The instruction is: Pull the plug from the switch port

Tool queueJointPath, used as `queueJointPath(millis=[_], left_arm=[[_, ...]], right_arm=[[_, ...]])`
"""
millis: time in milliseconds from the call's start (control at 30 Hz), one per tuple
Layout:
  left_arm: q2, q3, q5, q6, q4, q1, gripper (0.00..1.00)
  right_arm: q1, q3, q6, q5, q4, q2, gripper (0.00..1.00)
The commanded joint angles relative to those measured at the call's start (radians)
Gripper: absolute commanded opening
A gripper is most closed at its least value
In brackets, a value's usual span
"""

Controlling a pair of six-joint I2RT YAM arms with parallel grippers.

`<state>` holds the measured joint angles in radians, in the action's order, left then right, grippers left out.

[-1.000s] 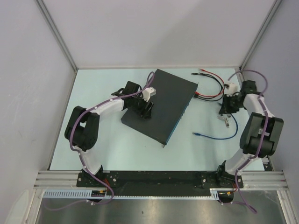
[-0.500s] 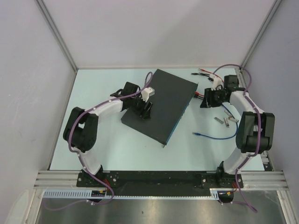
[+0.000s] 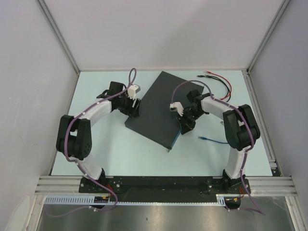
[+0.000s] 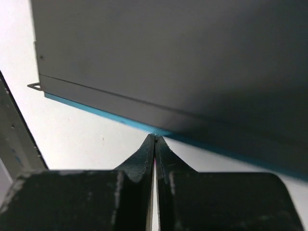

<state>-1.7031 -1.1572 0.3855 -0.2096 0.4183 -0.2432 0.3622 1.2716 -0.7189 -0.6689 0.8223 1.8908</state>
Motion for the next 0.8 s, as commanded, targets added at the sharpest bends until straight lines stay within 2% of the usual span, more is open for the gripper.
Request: queueJointPath(millis=[0,100,233,400,533,600,667,700,733,767], left_arm=[[0.06,0.011,0.012,0.012,-0.001,-0.008,0.71],[0.066,0.024,0.013,0.012,-0.003,-0.008,0.71],[0.076,0.033,0.019,0.01,-0.003,-0.008,0.71],[0.062,0.028,0.03,0.012,-0.019,-0.008,0.71],[0.048,0.004,0.052,0.021,-0.019,-0.008,0.7],[0.054,-0.001,0.069,0.025,-0.035,-0.008,0.7],[0.059,-0.002,0.093,0.029,-0.049,-0.008,0.7],[0.062,-0.001,0.102,0.033,-0.067,-0.011,0.7],[0.063,-0.001,0.108,0.033,-0.078,-0.014,0.7],[0.066,0.001,0.121,0.033,-0.102,-0.022,0.7]], right_arm=[[0.067,0.023,-0.139,-0.008,-0.061,0.014,0.04],[0.121,0.029,-0.091,0.015,-0.181,0.039,0.05],[0.158,0.124,-0.045,0.019,-0.199,0.088,0.06],[0.155,0.15,0.021,0.006,-0.21,0.041,0.1],[0.092,0.155,0.08,0.008,-0.132,-0.028,0.17],[0.0,0.166,0.155,-0.018,-0.118,-0.089,0.21],[-0.078,0.179,0.321,-0.046,-0.161,-0.125,0.34],[-0.16,0.189,0.387,-0.052,-0.193,-0.154,0.4],[-0.201,0.19,0.536,-0.076,-0.277,-0.162,0.53],[-0.238,0.193,0.617,-0.086,-0.326,-0.164,0.62]])
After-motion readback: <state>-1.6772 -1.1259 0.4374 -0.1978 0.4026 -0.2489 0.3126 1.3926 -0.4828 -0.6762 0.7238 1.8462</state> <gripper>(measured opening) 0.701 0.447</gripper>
